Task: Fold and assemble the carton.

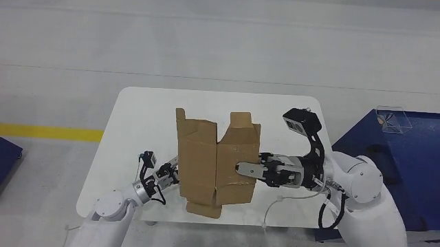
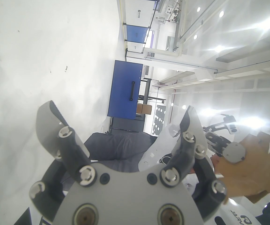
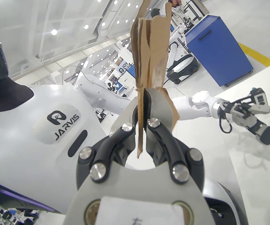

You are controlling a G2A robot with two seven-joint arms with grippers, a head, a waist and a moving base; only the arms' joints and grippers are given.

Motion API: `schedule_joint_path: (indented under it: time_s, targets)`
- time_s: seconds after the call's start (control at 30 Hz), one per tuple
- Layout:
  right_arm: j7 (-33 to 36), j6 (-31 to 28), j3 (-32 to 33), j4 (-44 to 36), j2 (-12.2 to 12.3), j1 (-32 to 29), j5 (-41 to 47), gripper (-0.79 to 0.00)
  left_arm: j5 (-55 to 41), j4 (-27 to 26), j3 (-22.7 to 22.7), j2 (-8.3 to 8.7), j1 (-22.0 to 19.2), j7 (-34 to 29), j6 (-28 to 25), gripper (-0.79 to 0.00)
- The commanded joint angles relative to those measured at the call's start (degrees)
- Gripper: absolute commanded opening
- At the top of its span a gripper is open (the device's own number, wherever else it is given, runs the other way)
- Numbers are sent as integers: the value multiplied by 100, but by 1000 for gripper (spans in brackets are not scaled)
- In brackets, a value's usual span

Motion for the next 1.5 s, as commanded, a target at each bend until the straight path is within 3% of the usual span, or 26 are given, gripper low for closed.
schedule_joint_path:
  time_s: [0.0, 0.23, 0.3, 0.47, 0.6, 0.7, 0.83, 0.93, 1.0, 1.17, 1.3, 1.4, 1.47]
  targets:
    - [-136, 76, 15, -46, -1, 47, -6, -785, 0, 0, 0, 0, 0, 0, 0, 0]
    - [-136, 76, 15, -46, -1, 47, -6, -785, 0, 0, 0, 0, 0, 0, 0, 0]
    - [-234, 208, -73, 43, -15, -70, 438, -785, 0, 0, 0, 0, 0, 0, 0, 0]
    - [599, 1160, -362, 1135, -94, -32, 3827, -785, 0, 0, 0, 0, 0, 0, 0, 0]
    - [1443, 2968, -1143, 1986, -254, 200, 6487, -785, 0, 0, 0, 0, 0, 0, 0, 0]
    - [1861, 4223, -1875, 2415, -413, 387, 7761, -785, 0, 0, 0, 0, 0, 0, 0, 0]
    - [1027, 5073, -2989, 2181, -663, 423, 10254, -785, 0, 0, 0, 0, 0, 0, 0, 0]
    - [240, 5860, -3398, 2213, -812, 344, 11962, -785, 0, 0, 0, 0, 0, 0, 0, 0]
    - [-98, 6197, -3474, 2346, -900, 317, 12441, -785, 0, 0, 0, 0, 0, 0, 0, 0]
    - [-411, 6510, -3392, 2476, -1101, 184, 12426, -785, 0, 0, 0, 0, 0, 0, 0, 0]
    - [-367, 6466, -3053, 2497, -1200, 91, 11762, -785, 0, 0, 0, 0, 0, 0, 0, 0]
    - [239, 5859, -2626, 2581, -1208, 89, 10039, -785, 0, 0, 0, 0, 0, 0, 0, 0]
    - [895, 5015, -2360, 2776, -1179, 110, 8508, -785, 0, 0, 0, 0, 0, 0, 0, 0]
